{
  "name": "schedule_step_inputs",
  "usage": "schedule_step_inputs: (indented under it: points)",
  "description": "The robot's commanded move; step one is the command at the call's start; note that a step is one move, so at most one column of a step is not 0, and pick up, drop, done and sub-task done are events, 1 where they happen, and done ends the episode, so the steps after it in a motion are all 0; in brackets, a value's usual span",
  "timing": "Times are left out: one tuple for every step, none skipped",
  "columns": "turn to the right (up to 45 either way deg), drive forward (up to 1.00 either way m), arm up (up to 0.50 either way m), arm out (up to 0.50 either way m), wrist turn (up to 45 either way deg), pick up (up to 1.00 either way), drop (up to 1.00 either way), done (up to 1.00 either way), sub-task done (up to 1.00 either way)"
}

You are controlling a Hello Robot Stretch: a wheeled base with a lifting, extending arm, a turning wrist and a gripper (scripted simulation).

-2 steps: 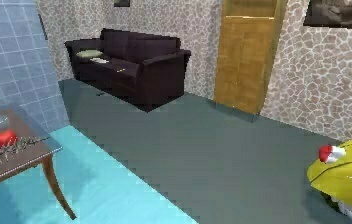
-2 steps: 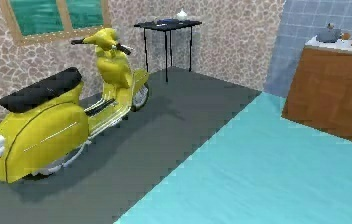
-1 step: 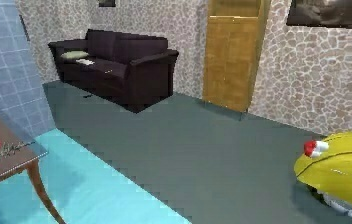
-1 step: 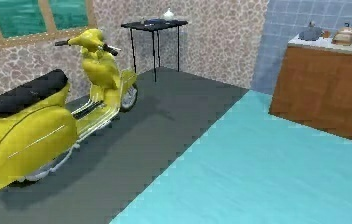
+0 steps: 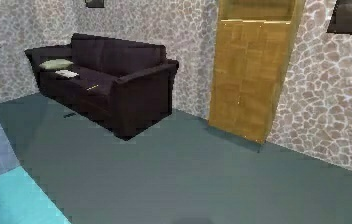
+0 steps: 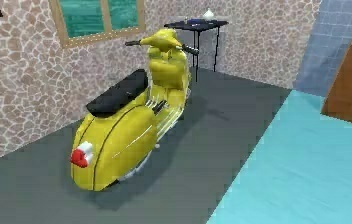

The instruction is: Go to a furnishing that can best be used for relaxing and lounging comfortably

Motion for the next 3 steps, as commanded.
schedule_step_inputs:
  points:
    - [-24.0,0.00,0.00,0.00,0.0,0.00,0.00,0.00,0.00]
    - [0.0,1.00,0.00,0.00,0.0,0.00,0.00,0.00,0.00]
    - [0.0,0.35,0.00,0.00,0.0,0.00,0.00,0.00,0.00]
